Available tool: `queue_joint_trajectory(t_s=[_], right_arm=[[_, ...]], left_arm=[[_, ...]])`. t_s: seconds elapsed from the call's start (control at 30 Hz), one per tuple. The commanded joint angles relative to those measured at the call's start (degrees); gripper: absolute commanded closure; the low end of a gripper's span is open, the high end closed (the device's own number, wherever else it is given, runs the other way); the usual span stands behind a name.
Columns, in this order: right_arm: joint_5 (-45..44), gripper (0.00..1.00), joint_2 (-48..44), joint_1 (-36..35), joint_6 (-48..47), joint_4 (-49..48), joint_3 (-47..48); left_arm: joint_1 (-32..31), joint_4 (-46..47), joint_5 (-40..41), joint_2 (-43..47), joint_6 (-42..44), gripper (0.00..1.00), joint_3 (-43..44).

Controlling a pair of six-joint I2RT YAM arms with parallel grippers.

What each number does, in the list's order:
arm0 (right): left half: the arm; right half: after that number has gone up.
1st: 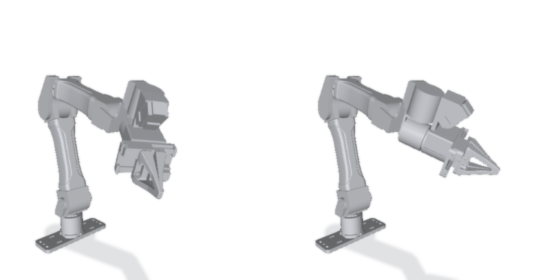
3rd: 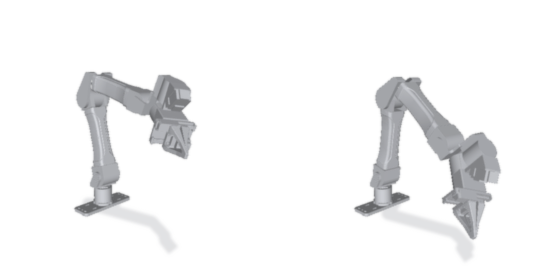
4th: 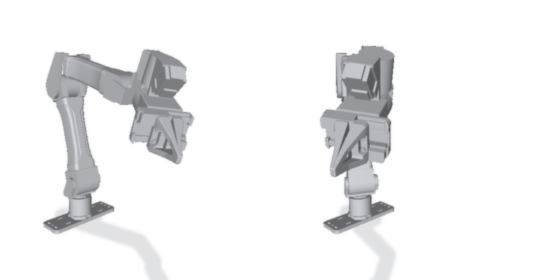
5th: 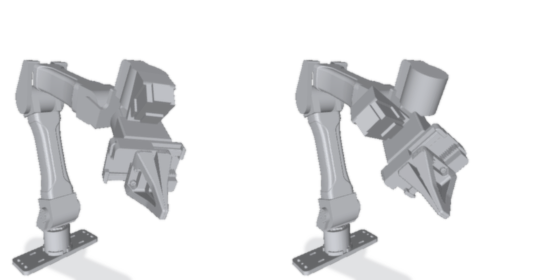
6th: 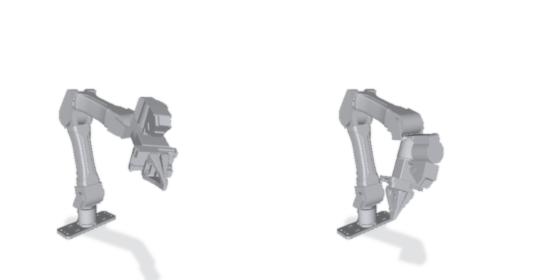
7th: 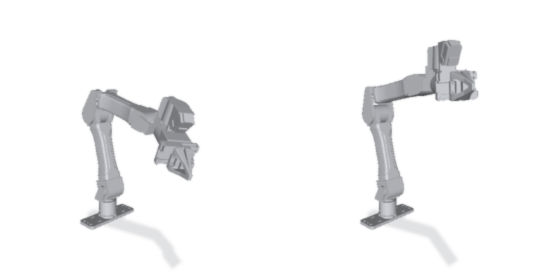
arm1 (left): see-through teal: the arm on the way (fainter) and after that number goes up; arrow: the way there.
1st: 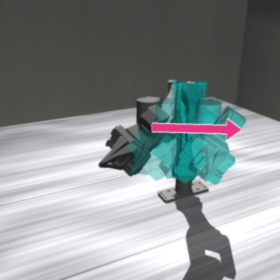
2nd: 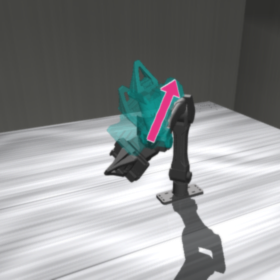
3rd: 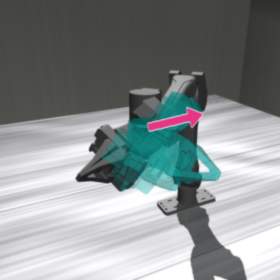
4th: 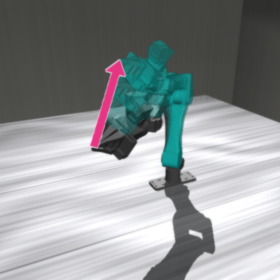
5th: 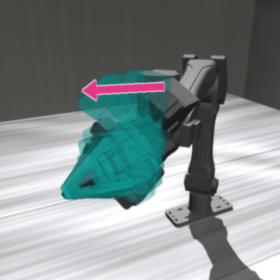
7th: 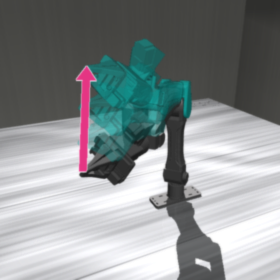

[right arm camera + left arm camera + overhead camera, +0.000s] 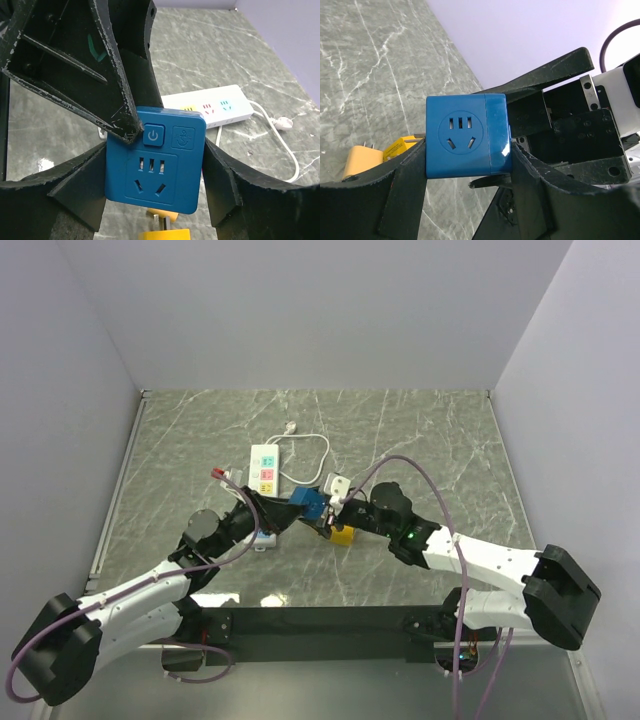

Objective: Insert the plug

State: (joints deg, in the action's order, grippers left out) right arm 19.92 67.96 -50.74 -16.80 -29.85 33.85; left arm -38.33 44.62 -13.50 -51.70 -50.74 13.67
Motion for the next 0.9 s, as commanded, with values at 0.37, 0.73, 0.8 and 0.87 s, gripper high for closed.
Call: queue_joint_trajectory(t_s=[0.37, 0.73, 0.8, 0.87], right_arm=[[-1.73, 1.00, 2.08, 3.53, -0.26, 5.15, 8.16], [6.08, 1.00, 7.97, 7.06, -1.39, 7.25, 13.95], [9.85, 1.00, 11.13, 7.06, -2.36, 9.62, 15.72], [15.91, 1.00, 14.89, 7.06, -4.37, 14.17, 19.40]], left_arm=[[3.69, -0.75, 0.31, 7.22, 1.35, 0.43, -4.08], [11.43, -14.64, 5.12, 19.71, 4.68, 0.05, -6.47], [12.65, -17.63, 7.16, 19.97, 5.56, 0.04, -6.46], [15.81, -18.69, 8.40, 19.45, 6.00, 0.04, -6.64]])
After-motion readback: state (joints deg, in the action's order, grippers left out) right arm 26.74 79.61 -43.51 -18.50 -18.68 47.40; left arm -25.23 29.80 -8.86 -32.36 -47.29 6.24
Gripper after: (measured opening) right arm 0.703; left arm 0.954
